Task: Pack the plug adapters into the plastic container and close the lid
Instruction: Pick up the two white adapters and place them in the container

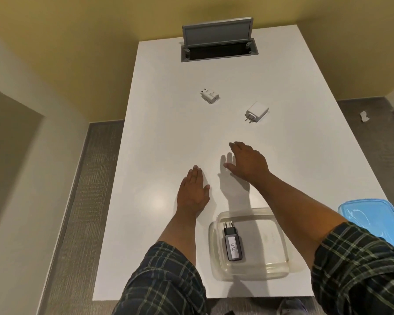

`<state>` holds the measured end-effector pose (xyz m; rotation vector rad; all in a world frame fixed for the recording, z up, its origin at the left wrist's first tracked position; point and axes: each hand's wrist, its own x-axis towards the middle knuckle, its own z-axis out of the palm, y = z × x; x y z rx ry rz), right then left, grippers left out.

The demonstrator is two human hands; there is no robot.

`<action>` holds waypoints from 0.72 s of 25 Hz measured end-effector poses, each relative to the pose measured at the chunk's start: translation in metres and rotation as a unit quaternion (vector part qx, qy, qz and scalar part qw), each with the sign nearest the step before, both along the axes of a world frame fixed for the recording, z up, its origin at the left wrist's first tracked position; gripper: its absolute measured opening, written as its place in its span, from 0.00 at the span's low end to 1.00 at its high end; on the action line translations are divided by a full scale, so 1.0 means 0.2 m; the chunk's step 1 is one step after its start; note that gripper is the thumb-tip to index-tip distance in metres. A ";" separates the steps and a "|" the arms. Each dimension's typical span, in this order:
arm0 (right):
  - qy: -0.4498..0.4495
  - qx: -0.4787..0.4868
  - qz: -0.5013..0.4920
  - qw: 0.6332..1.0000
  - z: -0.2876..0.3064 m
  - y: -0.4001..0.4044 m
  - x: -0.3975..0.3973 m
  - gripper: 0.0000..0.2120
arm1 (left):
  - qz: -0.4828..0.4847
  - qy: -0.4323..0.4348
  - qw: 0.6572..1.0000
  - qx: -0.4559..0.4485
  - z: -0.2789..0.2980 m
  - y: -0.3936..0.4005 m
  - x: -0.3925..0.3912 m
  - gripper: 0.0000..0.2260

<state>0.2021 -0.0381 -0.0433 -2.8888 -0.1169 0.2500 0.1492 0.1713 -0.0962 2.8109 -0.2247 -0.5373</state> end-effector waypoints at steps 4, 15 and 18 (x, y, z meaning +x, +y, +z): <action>0.044 0.000 -0.007 0.999 -0.05 0.02 0.15 0.36 | 0.013 0.010 1.000 -0.021 -0.09 -0.03 0.08 0.31; 0.020 -0.093 0.032 0.995 -0.12 0.10 0.58 0.32 | 0.036 -0.149 0.988 0.008 -0.25 -0.07 0.35 0.31; 0.013 -0.112 0.064 0.992 -0.12 0.11 0.71 0.40 | 0.039 -0.165 0.985 -0.001 -0.25 -0.08 0.43 0.29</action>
